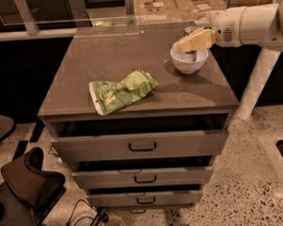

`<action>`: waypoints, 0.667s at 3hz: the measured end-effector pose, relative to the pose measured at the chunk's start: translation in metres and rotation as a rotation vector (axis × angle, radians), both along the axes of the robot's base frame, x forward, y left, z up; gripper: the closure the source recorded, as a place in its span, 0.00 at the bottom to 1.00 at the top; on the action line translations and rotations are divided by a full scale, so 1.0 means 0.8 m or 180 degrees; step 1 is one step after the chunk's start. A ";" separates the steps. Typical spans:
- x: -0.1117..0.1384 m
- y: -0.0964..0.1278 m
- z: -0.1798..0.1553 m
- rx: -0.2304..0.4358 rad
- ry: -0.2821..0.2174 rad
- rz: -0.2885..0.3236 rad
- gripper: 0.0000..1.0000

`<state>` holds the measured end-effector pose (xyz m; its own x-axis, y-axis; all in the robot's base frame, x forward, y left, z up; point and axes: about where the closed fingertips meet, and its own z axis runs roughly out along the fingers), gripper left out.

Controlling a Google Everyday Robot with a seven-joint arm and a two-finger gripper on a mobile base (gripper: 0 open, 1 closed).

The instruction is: Pick redbull can from white bowl and place on counter

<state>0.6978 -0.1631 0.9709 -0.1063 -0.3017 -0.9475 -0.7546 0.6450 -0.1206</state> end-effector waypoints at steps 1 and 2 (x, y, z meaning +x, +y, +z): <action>0.025 0.003 -0.020 0.0132 -0.0060 -0.0071 0.00; 0.029 -0.017 -0.022 0.0164 -0.0247 -0.0211 0.00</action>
Offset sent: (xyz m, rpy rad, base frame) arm 0.0245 -0.0455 -0.0178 0.0592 -0.1583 -0.1395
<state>0.7212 -0.1763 0.9532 -0.0501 -0.2472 -0.9677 -0.6998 0.7000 -0.1426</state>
